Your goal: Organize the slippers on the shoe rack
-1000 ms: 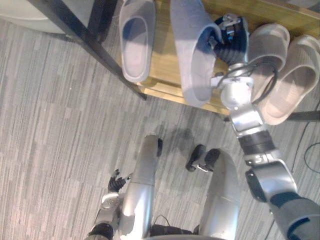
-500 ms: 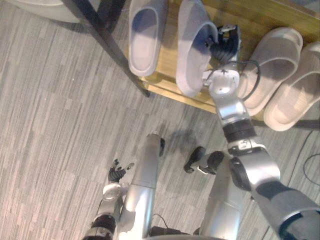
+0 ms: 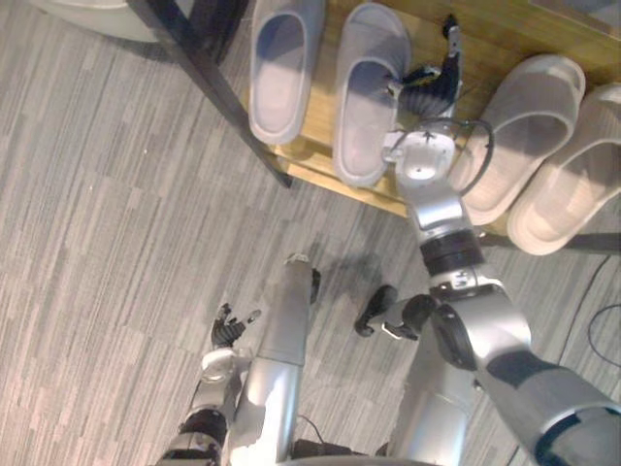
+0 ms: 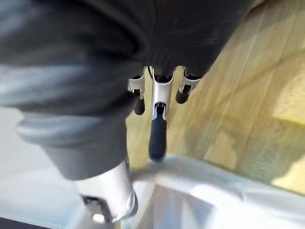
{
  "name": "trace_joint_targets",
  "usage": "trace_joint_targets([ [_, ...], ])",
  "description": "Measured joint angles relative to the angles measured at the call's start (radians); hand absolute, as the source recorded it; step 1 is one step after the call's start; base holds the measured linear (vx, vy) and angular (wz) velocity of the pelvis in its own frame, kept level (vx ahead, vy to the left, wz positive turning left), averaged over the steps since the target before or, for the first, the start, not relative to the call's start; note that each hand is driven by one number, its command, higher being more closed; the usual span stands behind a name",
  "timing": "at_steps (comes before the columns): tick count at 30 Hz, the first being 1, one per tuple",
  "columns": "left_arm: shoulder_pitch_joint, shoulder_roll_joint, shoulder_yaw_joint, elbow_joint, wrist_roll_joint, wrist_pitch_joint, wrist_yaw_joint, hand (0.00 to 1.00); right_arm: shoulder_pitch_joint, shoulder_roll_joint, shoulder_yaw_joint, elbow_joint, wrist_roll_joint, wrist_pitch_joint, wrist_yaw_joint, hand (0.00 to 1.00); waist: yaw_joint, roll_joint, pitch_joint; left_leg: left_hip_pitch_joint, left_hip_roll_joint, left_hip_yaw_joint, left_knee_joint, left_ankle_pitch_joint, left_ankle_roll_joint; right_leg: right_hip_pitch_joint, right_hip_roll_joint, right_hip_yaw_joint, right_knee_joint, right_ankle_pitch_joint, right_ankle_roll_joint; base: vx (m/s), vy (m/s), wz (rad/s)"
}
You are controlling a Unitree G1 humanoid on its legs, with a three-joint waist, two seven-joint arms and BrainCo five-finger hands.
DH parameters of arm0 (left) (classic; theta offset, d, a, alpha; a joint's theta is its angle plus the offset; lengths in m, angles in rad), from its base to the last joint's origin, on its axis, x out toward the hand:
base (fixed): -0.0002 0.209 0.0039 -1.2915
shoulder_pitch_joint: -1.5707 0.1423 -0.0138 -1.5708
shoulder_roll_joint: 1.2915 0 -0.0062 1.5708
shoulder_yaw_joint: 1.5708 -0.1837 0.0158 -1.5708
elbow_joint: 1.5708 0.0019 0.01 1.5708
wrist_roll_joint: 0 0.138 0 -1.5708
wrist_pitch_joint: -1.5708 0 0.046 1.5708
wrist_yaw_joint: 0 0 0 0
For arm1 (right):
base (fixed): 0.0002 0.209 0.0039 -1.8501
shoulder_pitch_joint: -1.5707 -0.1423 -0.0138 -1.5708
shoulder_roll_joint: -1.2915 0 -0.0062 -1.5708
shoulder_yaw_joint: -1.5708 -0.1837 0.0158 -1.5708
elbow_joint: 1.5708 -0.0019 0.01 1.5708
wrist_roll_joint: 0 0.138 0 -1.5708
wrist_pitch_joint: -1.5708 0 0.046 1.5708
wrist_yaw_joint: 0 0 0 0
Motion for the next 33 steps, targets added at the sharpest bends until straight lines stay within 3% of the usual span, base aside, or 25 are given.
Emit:
trace_joint_targets([
  [11, 0.003, -0.01, 0.043, -0.001, -0.017, 0.002, 0.004, 0.0, 0.193, 0.082, 0.002, -0.131, 0.023, -0.016, 0.031, 0.0, -0.01, -0.011, -0.021, 0.054, 0.01, 0.004, -0.043, 0.001, -0.001, 0.055, 0.013, -0.007, -0.048, 0.004, 0.005, 0.0, 0.002, 0.0],
  [22, 0.005, -0.023, 0.115, -0.001, -0.015, 0.021, 0.0, 0.0, 0.375, 0.208, 0.023, -0.198, 0.217, -0.122, 0.088, 0.0, -0.038, -0.014, -0.019, 0.081, 0.02, 0.011, -0.064, 0.0, 0.0, 0.079, 0.026, -0.003, -0.076, 0.011, 0.017, 0.0, 0.005, -0.02],
  [33, 0.003, -0.028, 0.14, -0.007, 0.002, 0.027, 0.001, 0.0, 0.369, 0.231, 0.091, -0.196, 0.356, -0.154, 0.153, 0.0, -0.04, -0.022, -0.016, 0.084, 0.015, 0.004, -0.077, 0.0, 0.0, 0.09, 0.02, -0.017, -0.089, 0.011, 0.019, 0.0, 0.002, 0.01],
])
